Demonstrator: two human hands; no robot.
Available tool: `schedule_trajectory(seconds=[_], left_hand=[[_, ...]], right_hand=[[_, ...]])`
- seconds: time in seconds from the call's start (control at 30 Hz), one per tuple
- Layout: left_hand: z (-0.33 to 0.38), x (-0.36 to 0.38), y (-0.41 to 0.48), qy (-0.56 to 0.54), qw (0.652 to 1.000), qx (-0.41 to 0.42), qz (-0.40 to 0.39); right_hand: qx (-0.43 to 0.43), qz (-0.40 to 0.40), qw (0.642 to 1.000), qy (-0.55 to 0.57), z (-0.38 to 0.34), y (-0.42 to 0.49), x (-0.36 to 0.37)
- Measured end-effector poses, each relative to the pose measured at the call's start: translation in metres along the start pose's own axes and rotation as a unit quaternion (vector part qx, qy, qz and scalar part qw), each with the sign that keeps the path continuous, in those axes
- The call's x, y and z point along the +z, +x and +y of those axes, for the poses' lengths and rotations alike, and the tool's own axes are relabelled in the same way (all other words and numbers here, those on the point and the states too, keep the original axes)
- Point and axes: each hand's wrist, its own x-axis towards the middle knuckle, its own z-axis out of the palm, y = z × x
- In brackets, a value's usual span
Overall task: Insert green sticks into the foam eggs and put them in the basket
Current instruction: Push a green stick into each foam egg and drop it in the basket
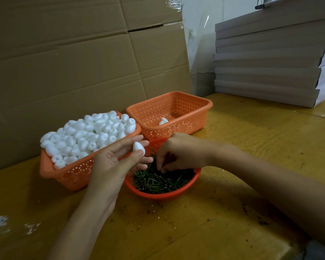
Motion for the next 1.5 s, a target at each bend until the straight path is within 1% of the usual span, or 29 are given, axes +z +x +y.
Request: schedule_trajectory(seconds=[0.43,0.57,0.83,1.07,1.33,1.5], left_hand=[[-0.0017,-0.0007,-0.0007,0.008,1.000,0.004,0.026],[-0.0007,0.0000,0.0000,-0.007,1.000,0.001,0.029],[0.0018,0.0007,-0.0005,-0.024,0.999,-0.016,0.026],[0.0019,0.0018,-0.0011,-0.016,1.000,-0.001,0.022],[0.0023,0.0007,-0.0005,-0.025,0.999,-0.020,0.008],[0.0019,0.0023,-0.0012,-0.034,0.999,-0.016,0.039]], right_hand=[[-0.004,-0.004,1.000,-0.001,0.0001,-0.0003,-0.0005],[-0.001,-0.003,1.000,-0.003,0.0004,0.0003,-0.0006],[0.004,-0.003,1.000,-0.005,-0.0005,-0.0002,-0.0005],[0.004,-0.002,1.000,-0.004,-0.0018,-0.0008,-0.0016],[0.001,-0.001,1.000,-0.004,-0.0019,-0.0010,-0.0016],[-0.001,-0.005,1.000,-0.001,-0.0025,-0.0005,-0.0019]])
